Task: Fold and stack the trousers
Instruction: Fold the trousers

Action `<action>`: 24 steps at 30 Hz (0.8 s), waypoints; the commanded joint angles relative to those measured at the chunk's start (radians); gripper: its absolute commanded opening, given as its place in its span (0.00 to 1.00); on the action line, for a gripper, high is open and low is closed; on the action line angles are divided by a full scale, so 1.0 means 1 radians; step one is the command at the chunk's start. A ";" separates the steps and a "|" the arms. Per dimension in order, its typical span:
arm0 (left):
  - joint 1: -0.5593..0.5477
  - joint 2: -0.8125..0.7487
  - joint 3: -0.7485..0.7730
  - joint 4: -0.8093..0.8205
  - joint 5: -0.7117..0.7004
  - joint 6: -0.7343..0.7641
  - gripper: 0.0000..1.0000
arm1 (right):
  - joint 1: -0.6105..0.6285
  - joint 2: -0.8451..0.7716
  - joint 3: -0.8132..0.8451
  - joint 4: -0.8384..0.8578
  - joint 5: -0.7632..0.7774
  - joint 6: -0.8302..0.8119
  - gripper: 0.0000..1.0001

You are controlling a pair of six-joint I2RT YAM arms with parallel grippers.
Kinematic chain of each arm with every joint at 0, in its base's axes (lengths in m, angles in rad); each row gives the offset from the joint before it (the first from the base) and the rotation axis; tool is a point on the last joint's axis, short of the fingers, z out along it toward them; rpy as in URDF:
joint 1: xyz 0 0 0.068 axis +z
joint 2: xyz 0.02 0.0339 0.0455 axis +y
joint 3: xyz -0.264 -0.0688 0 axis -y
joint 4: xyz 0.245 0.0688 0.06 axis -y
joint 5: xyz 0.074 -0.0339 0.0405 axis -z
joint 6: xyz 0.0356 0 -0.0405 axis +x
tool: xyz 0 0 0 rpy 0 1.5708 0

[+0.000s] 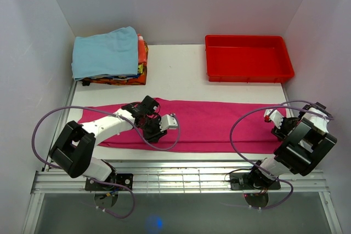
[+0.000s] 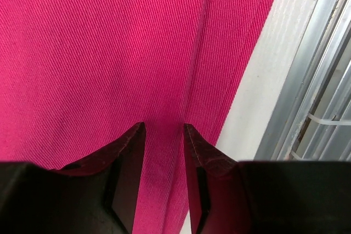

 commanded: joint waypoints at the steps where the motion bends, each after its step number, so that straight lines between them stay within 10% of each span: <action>1: -0.012 -0.001 -0.025 0.045 -0.030 -0.015 0.45 | -0.003 0.002 -0.011 0.067 0.009 -0.047 0.51; 12: -0.014 0.024 -0.043 0.066 -0.038 -0.023 0.47 | -0.010 0.006 -0.042 0.138 0.064 -0.109 0.51; 24: -0.014 0.019 -0.083 0.104 -0.055 -0.035 0.08 | -0.045 0.050 0.038 0.154 0.086 -0.126 0.49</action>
